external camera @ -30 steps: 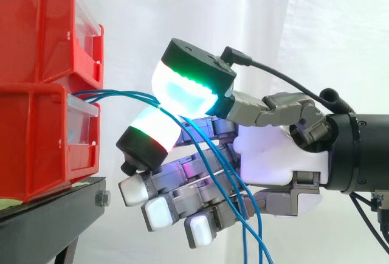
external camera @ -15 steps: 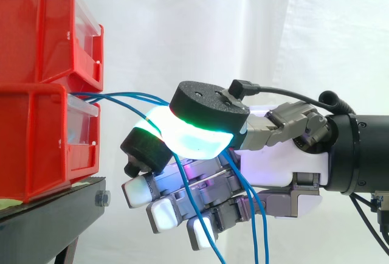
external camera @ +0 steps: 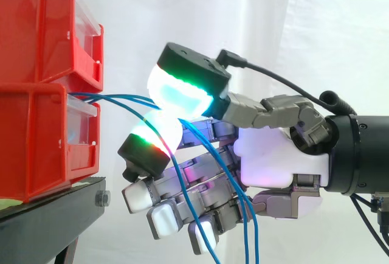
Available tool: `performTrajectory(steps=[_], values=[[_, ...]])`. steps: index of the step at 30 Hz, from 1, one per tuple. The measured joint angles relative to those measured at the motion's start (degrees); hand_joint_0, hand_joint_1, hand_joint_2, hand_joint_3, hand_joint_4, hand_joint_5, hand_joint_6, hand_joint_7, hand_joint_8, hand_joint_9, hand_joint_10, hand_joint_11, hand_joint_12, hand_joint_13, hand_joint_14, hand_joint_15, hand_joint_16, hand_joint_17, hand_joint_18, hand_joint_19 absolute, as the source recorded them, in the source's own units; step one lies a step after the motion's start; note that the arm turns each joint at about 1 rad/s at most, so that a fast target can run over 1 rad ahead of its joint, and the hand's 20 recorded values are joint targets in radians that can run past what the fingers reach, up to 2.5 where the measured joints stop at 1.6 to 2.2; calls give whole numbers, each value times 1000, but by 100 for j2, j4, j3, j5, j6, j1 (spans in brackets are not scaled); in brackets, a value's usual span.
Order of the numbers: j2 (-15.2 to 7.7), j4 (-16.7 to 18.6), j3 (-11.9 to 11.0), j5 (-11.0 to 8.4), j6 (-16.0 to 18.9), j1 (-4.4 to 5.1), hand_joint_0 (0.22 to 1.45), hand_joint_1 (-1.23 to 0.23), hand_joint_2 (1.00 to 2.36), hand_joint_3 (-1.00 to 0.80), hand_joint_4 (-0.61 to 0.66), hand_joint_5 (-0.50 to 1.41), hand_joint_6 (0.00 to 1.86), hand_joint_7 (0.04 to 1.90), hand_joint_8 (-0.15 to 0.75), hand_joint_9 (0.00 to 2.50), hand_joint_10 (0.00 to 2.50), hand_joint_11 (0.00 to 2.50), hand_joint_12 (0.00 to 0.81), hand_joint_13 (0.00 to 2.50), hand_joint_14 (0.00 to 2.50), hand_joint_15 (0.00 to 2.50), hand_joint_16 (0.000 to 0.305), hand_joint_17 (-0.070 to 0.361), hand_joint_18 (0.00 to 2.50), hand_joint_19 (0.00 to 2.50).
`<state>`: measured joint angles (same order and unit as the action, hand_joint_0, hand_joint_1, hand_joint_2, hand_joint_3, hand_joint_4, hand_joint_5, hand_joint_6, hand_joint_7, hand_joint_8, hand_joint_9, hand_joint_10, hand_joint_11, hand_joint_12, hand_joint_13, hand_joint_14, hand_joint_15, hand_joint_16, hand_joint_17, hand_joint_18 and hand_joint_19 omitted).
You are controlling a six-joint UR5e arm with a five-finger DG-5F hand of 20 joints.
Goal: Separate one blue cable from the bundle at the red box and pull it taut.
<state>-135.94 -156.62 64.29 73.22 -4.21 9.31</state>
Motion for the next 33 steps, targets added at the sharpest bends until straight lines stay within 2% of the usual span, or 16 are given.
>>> performTrajectory(steps=[5,7,12,14,15,17,19,20,23,26,28,30,31,33], values=[[1,0,3,0,-5,1,628,-501,1005,-437,263,-190,845,1114,427,1014,13,776,403,941,17,585,53,120,1046,699],[2,0,3,0,-11,1,617,-530,1011,-348,272,-194,852,1124,429,992,13,787,403,924,18,592,54,121,1035,700],[-1,0,4,-10,-55,3,592,-667,1017,-210,292,-201,860,1139,428,966,13,787,410,916,16,593,54,122,1022,706],[-1,0,4,-14,-86,5,594,-702,1016,-228,300,-203,862,1136,426,961,13,805,409,913,18,602,54,122,1022,707],[-1,0,5,-15,-104,6,574,-749,1011,-326,306,-204,864,1137,430,961,10,809,413,915,17,604,55,124,1024,702],[-1,0,11,-16,-141,11,543,-744,1000,-496,310,-205,867,1121,434,960,11,795,421,919,18,595,56,127,1034,704],[0,0,12,-20,-165,14,503,-632,1000,-500,315,-206,869,1082,440,967,12,789,430,930,17,598,59,133,1054,688],[0,0,12,-23,-172,16,498,-530,1000,-500,317,-206,865,1074,440,970,8,787,432,933,15,593,59,133,1058,694],[-2,0,12,-39,-182,22,530,-330,1000,-500,295,-205,860,1038,428,977,12,772,416,922,17,592,57,128,1037,706],[-2,0,12,-53,-184,25,565,-258,1000,-500,264,-196,842,1036,417,989,10,778,411,920,18,596,55,123,1018,729],[-2,3,13,-53,-185,30,594,-280,1000,-500,255,-194,838,1025,414,995,10,776,407,918,16,598,54,121,1012,733],[-2,5,13,-53,-185,33,623,-416,1011,-359,250,-190,808,1029,414,989,13,780,407,920,16,603,54,121,1011,724],[-2,8,13,-53,-185,34,622,-429,1012,-349,252,-190,804,1033,414,988,10,779,408,918,18,602,54,121,1012,726],[-2,10,13,-54,-186,36,597,-578,1018,-223,252,-191,792,1034,414,965,10,791,410,905,19,602,54,122,999,726]])
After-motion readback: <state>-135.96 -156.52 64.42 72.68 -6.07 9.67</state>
